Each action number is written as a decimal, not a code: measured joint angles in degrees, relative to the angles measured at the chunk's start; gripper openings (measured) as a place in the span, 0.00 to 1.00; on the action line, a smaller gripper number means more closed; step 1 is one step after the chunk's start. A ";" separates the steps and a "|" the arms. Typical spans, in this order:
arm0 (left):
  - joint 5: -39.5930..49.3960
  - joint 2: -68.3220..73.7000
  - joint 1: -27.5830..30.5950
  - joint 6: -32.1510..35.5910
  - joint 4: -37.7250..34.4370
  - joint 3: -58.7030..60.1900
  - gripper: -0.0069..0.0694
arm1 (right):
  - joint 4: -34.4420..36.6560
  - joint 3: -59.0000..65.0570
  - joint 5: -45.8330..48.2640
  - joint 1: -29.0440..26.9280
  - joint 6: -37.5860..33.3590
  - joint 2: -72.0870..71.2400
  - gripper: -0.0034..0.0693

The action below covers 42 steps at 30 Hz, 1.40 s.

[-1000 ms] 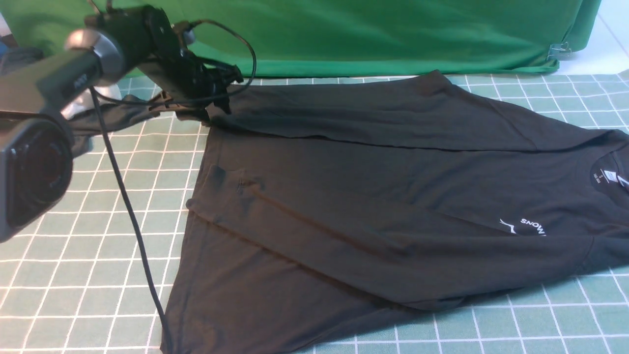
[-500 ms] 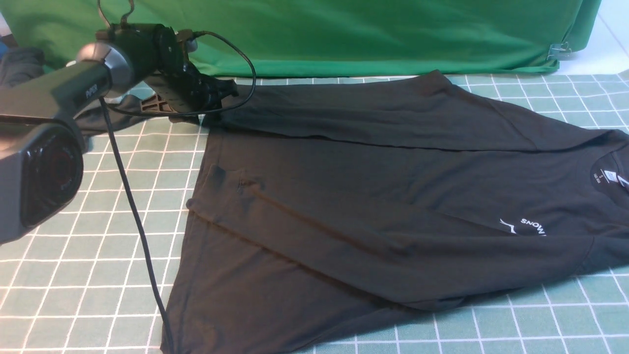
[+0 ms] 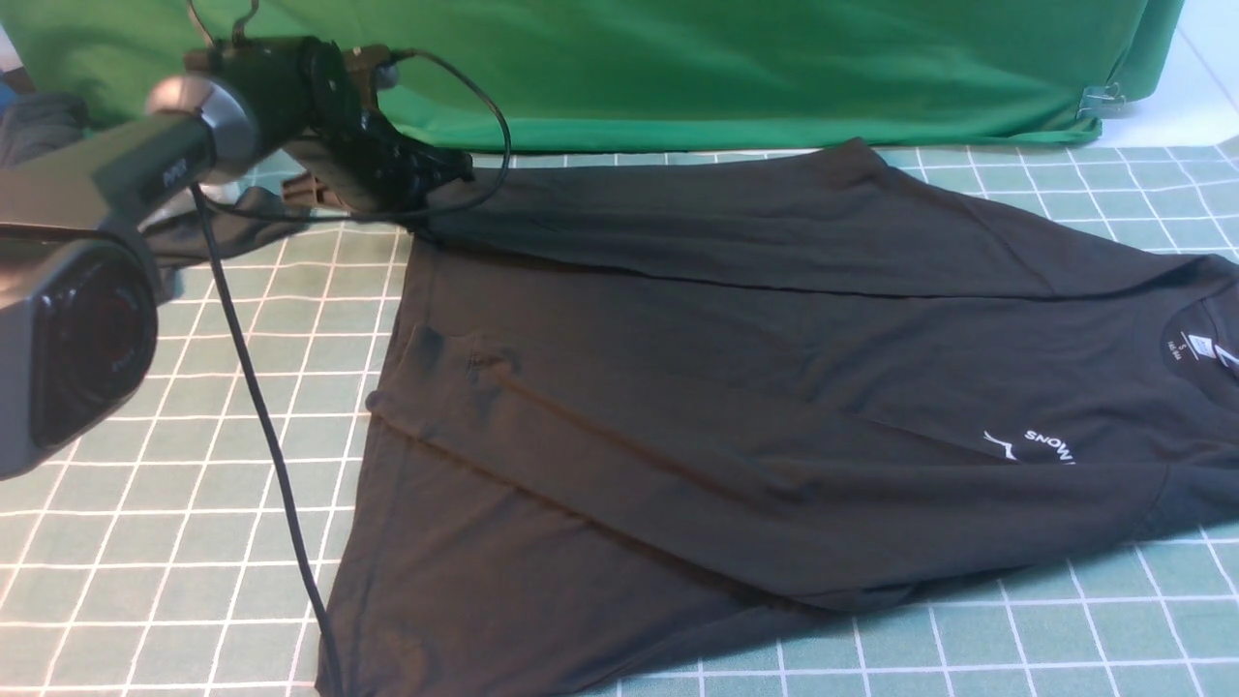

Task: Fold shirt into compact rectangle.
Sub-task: 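Grab the top left corner of the dark shirt with the left gripper, then fold the left side of the dark shirt inward over its body with the left gripper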

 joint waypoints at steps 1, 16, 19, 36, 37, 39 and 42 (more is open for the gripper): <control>-0.06 -0.69 0.00 0.00 0.66 -0.07 0.12 | 0.00 0.00 0.00 0.00 0.00 0.00 0.30; 16.75 -8.76 0.00 -2.72 0.45 -1.00 0.12 | -0.13 0.00 -0.06 0.00 0.00 0.00 0.30; 25.98 -13.04 0.00 -4.06 1.44 -1.36 0.12 | -0.38 0.00 -0.32 0.00 0.00 0.00 0.31; 25.35 -29.96 -8.33 -12.60 -3.20 38.51 0.12 | -0.45 0.00 -0.53 0.00 -0.15 4.86 0.32; 24.20 -29.96 -8.81 -12.74 -2.59 39.39 0.12 | -0.45 0.00 -0.53 0.00 -0.15 5.16 0.32; 22.49 -29.96 -9.42 -13.26 -1.05 40.30 0.12 | -0.45 0.00 -0.53 0.00 -0.29 5.59 0.32; 19.76 -30.02 -9.72 -14.01 1.76 40.39 0.12 | -0.52 0.00 -0.56 0.00 -1.11 6.01 0.32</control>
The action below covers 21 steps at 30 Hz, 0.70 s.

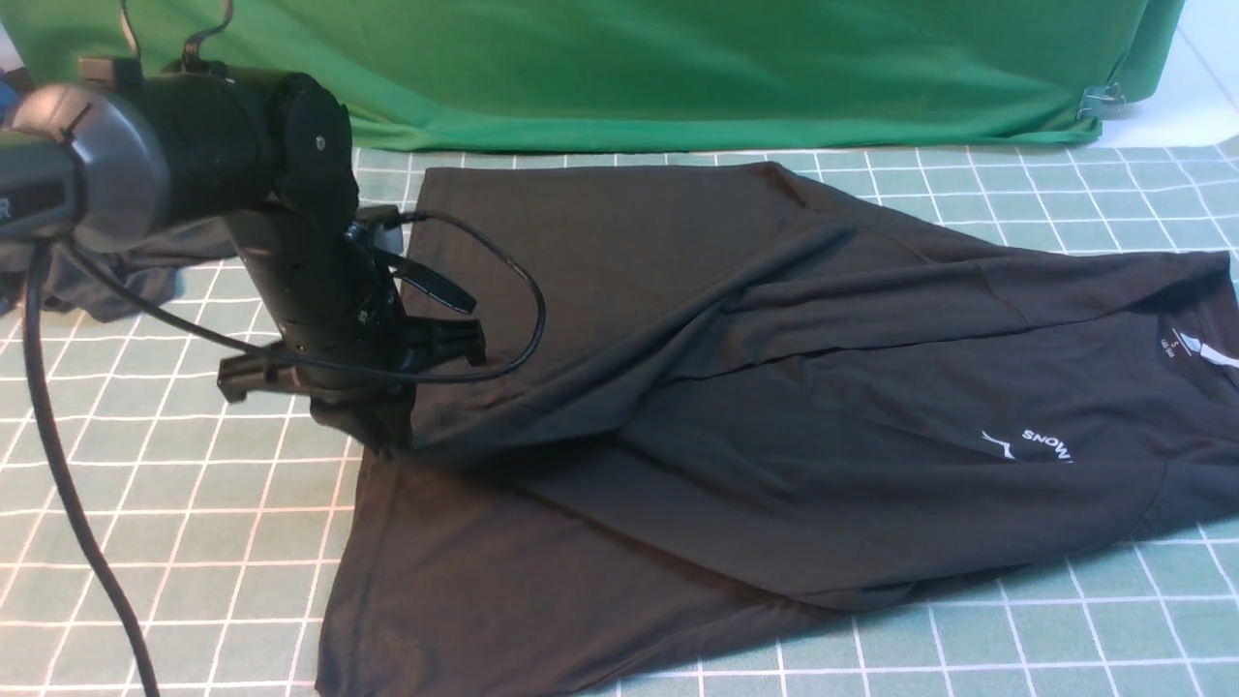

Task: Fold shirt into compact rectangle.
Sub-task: 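Fold the left side of the dark shirt inward over its body with the left gripper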

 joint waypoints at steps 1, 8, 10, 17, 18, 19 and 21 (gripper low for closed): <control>-0.50 0.00 0.00 -0.32 0.86 0.00 0.13 | 0.00 0.00 0.00 0.00 -0.20 0.11 0.32; 2.34 0.00 0.00 -2.38 4.28 -0.16 0.35 | -0.06 0.00 0.00 0.00 -0.45 0.17 0.33; 3.79 -0.08 0.00 -0.58 5.33 -0.72 0.43 | -0.06 0.00 0.00 0.00 -0.57 0.17 0.33; 9.79 -2.28 0.00 5.88 5.23 -5.10 0.65 | -0.06 0.00 0.00 0.00 -0.57 0.17 0.33; 9.90 -2.75 0.00 5.88 4.97 -5.30 0.66 | -0.06 0.00 0.00 0.00 -0.57 0.17 0.33; 9.98 -3.04 0.00 5.83 4.63 -5.37 0.66 | -0.06 0.00 0.00 0.00 -0.57 0.17 0.33; 10.37 -3.39 0.00 5.83 2.34 -5.36 0.67 | -0.06 0.00 0.00 0.00 -0.57 0.17 0.33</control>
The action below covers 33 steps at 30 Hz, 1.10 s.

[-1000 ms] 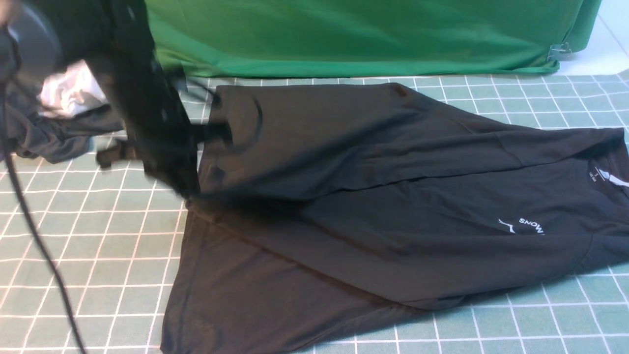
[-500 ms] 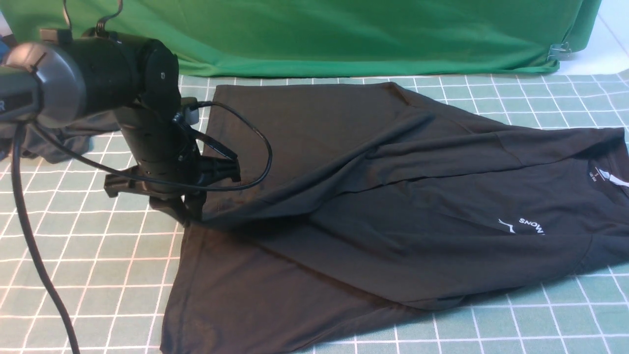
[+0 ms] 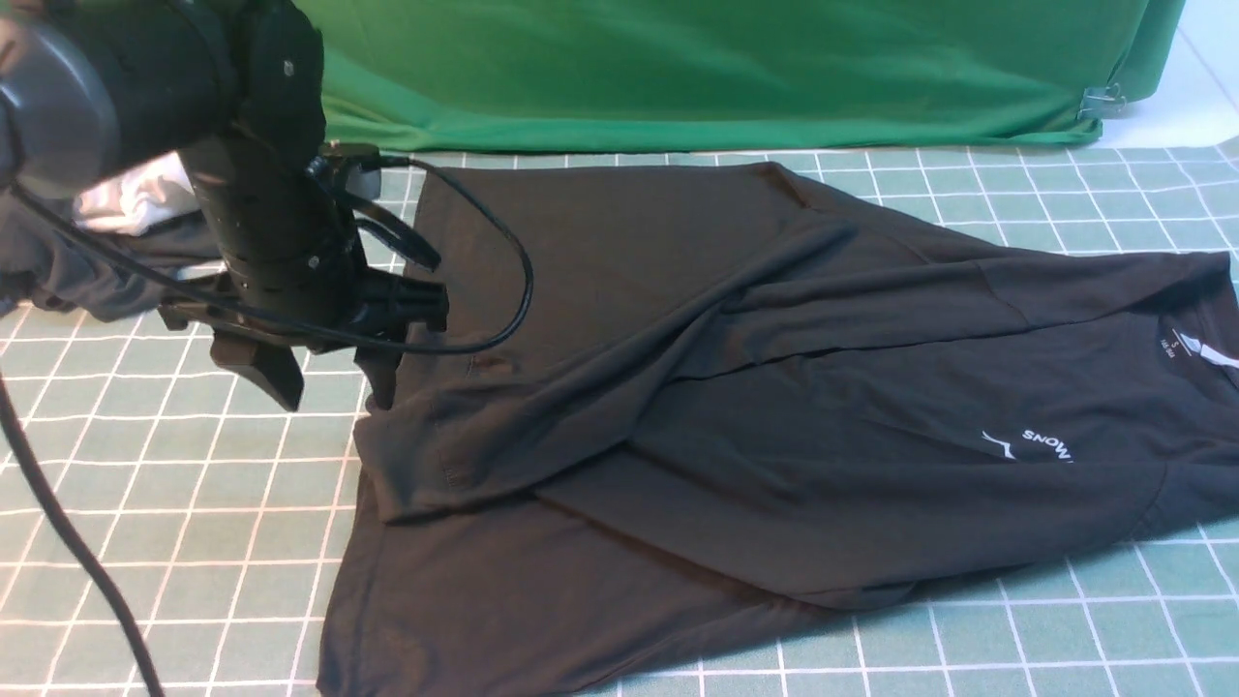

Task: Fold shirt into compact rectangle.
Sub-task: 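Fold the left side of the dark shirt inward over its body with the left gripper, then grasp the near edge of the shirt at its hem and shoulder corners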

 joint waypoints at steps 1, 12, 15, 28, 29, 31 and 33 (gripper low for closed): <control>0.00 -0.06 0.00 0.00 -0.44 0.09 0.67 | 0.00 0.00 0.00 0.00 0.00 0.00 0.33; -0.01 -4.00 0.00 1.00 -9.59 19.04 0.67 | -0.05 0.00 1.45 0.00 0.00 0.00 0.33; -0.36 -6.83 0.00 1.07 -9.65 23.34 0.67 | -0.05 0.00 1.34 0.00 0.00 0.00 0.33; -13.98 -8.20 0.00 2.01 -13.60 33.56 0.67 | -0.05 0.00 0.51 0.00 0.00 0.00 0.35; -13.73 -7.86 0.00 2.65 -14.57 33.79 0.67 | -0.05 0.00 0.51 0.00 0.00 0.00 0.35; -12.82 -6.97 0.00 4.22 -16.10 33.98 0.67 | -0.05 0.00 0.51 0.00 0.00 0.00 0.35; -12.74 -6.52 0.00 4.80 -16.64 34.10 0.65 | -0.05 0.00 0.51 0.00 0.00 0.00 0.35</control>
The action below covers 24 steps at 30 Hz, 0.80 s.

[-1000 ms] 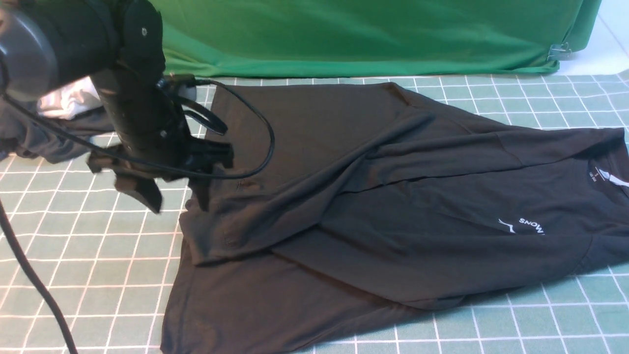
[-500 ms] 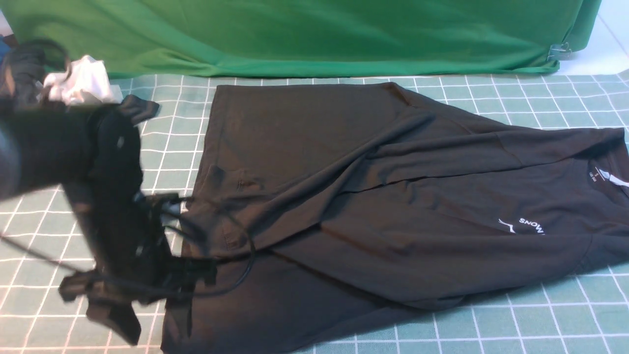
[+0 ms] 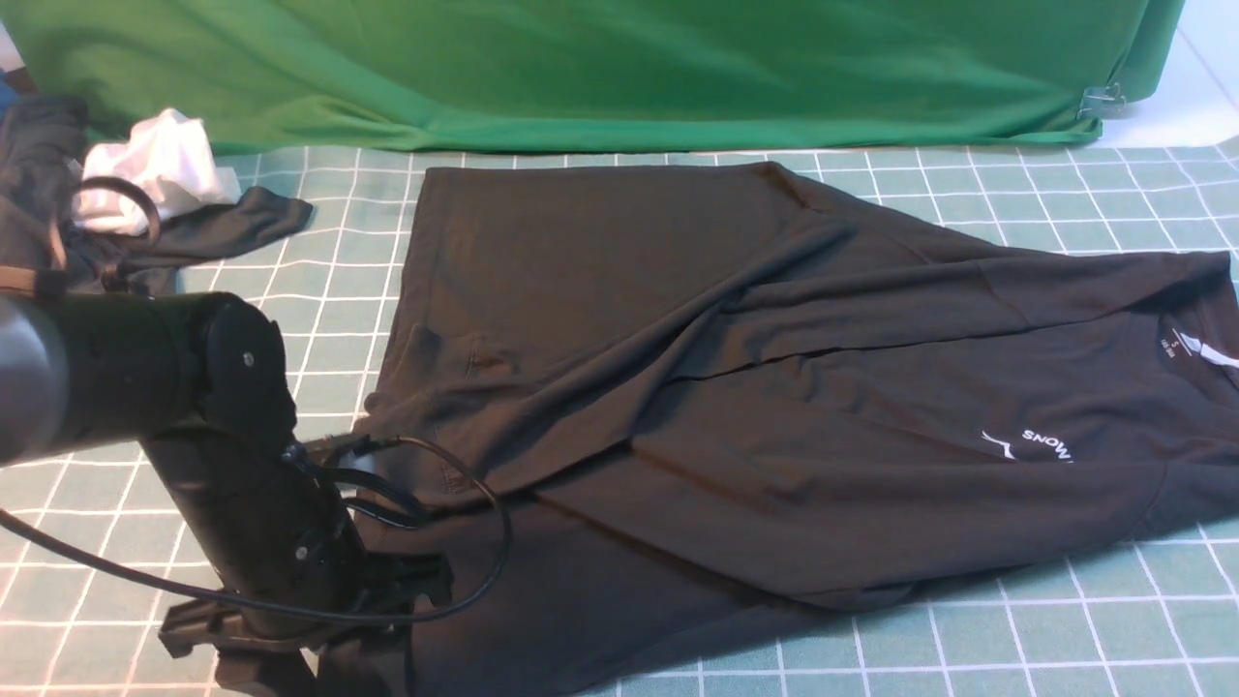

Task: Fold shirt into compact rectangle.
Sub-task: 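Grasp the near edge of the shirt at its hem and shoulder corners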

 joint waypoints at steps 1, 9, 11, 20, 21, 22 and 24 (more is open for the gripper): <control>-0.05 0.27 0.00 0.22 -0.05 0.08 0.63 | 0.00 0.00 0.00 0.00 0.00 0.00 0.35; -2.94 0.27 0.00 2.34 0.04 -0.27 0.22 | 0.00 0.08 1.03 0.00 0.00 0.00 0.35; -3.90 -0.87 0.00 2.86 1.03 -0.95 0.13 | 0.01 1.95 0.38 0.53 -1.54 0.46 0.35; -3.65 -8.59 0.00 0.34 7.81 -1.56 0.11 | -5.24 7.78 -6.73 12.99 -5.70 17.12 0.51; -3.73 -8.99 0.00 0.33 7.97 -1.56 0.11 | -7.50 7.78 -7.35 15.40 -4.82 19.18 0.55; -3.77 -9.14 0.00 0.27 8.05 -1.56 0.11 | -10.12 7.78 -7.82 17.81 -3.72 21.10 0.58; -3.90 -9.36 0.00 0.17 8.09 -1.56 0.11 | -16.01 7.78 -8.83 23.05 -1.06 25.02 0.65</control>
